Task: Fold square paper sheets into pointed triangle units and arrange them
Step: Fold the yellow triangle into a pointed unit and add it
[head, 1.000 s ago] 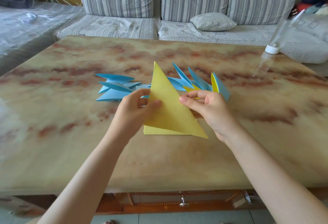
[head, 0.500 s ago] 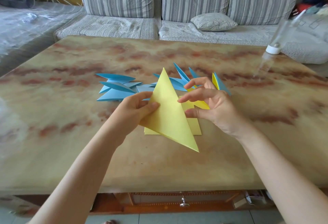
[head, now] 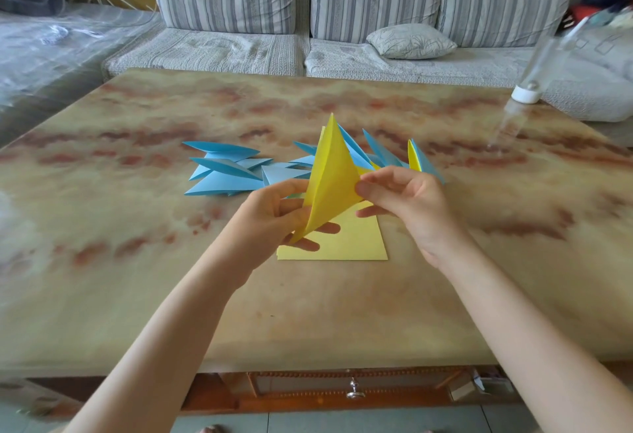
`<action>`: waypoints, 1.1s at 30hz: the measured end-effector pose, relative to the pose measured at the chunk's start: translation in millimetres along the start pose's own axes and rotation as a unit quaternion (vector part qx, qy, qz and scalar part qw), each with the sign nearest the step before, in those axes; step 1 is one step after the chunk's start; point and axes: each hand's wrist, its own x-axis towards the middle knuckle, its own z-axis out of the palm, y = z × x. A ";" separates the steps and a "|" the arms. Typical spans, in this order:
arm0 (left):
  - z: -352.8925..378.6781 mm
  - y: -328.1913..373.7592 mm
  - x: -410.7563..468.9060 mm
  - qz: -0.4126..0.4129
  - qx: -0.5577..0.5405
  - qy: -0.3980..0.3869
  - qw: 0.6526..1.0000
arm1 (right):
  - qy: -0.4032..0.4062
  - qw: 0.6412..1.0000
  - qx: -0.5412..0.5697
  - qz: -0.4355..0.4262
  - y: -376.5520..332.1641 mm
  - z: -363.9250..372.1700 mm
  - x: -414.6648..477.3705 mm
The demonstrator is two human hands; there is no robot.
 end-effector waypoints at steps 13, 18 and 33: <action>5.9 1.9 4.3 0.009 -0.074 0.103 0.992 | 0.010 1.000 0.010 0.001 2.8 3.7 -1.3; -0.6 3.8 4.6 0.062 -0.112 0.151 0.980 | -0.041 0.999 -0.022 -0.013 -0.5 6.7 -4.3; 6.4 6.5 -0.2 0.106 -0.152 0.221 0.957 | -0.013 0.999 -0.039 0.018 -5.6 15.8 -9.3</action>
